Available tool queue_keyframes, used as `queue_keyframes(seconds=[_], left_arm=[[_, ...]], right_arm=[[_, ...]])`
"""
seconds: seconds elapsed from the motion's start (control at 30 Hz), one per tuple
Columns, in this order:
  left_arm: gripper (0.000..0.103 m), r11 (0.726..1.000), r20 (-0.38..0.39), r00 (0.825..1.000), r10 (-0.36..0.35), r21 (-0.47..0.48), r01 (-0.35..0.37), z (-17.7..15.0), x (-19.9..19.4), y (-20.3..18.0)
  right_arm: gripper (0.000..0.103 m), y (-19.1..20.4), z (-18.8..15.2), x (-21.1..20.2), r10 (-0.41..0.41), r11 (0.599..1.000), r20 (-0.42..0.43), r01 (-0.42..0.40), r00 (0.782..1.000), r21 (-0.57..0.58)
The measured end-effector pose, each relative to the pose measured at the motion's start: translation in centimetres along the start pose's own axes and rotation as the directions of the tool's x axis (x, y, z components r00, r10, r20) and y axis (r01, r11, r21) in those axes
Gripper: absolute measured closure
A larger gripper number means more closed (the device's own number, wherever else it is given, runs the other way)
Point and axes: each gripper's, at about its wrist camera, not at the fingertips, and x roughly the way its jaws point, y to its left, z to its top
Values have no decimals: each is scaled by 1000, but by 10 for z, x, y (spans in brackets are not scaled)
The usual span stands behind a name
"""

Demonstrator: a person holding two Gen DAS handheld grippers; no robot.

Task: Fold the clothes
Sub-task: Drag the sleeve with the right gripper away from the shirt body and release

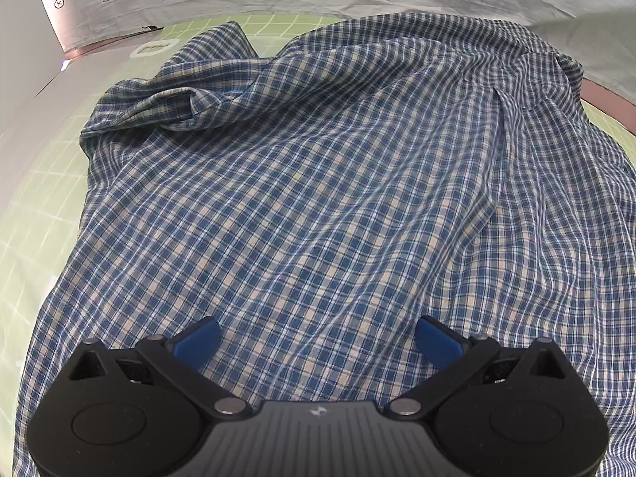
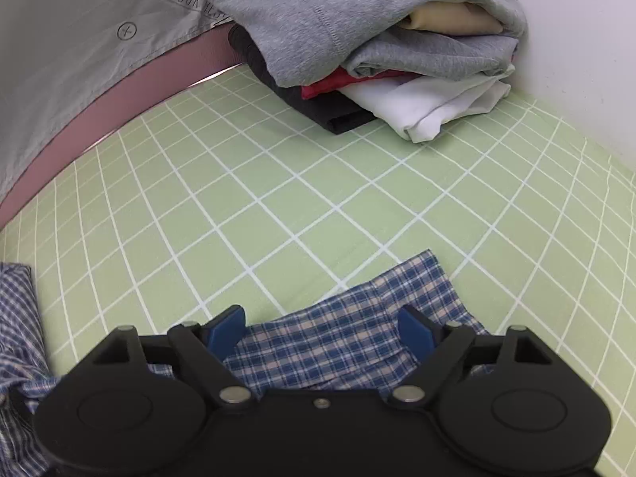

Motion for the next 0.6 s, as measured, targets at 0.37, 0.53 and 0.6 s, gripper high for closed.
queue_keyframes(seconds=[0.37,0.53,0.6], left_arm=[[0,1000,9,1000,-1,-1,1,-2,0,1],[0,1000,13,1000,0,-2,0,-2,0,1],[0,1000,13,1000,0,-2,0,-2,1,0]], right_arm=[[103,3,-1,-4,85,993,48,-80,995,-89],[103,-4,5,-20,107,992,108,-99,988,-74],[101,-7,7,-22,105,994,99,-100,990,-50]])
